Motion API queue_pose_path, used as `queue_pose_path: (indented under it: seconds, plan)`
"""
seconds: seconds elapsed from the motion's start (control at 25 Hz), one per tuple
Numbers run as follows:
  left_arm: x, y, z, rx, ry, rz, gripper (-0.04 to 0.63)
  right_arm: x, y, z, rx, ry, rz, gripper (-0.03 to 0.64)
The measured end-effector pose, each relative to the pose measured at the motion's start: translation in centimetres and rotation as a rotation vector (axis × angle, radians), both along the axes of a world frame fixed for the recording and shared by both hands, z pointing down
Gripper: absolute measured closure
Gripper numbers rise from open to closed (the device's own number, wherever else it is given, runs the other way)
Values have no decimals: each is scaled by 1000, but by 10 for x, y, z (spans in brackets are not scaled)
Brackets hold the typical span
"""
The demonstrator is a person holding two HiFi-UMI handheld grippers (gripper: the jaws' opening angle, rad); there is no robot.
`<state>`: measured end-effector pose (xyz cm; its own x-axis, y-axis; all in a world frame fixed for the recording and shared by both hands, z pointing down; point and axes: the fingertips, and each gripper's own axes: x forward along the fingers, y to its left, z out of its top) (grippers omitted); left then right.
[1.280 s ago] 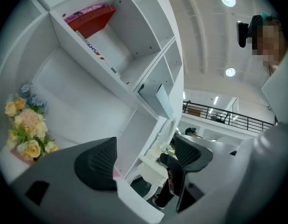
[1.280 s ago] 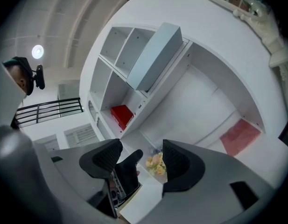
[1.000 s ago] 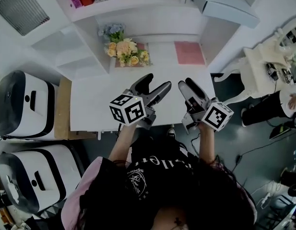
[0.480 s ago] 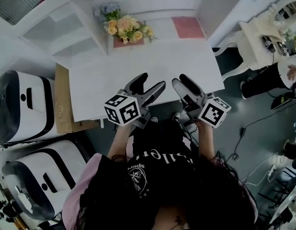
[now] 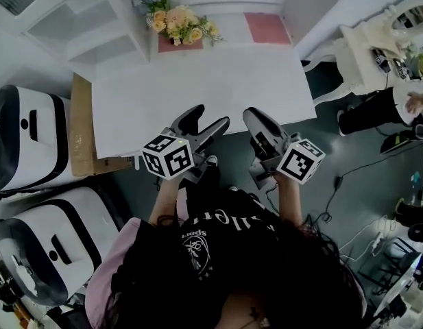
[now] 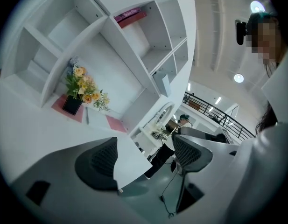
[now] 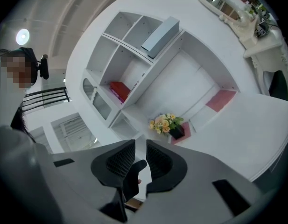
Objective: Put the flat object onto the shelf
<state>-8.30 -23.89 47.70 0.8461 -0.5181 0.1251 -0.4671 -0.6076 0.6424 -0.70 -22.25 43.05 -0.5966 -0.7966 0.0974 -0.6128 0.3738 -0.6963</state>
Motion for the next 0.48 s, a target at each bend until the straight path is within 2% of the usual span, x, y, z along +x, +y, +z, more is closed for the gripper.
queue_pose_path:
  seconds: [0.28, 0.48]
  plan:
    - [17, 46, -8, 23, -5, -53, 212, 24, 54, -1, 2, 17, -22, 536]
    - [34, 105, -10, 47, -15, -83, 263, 44, 109, 1, 3, 5, -37, 538]
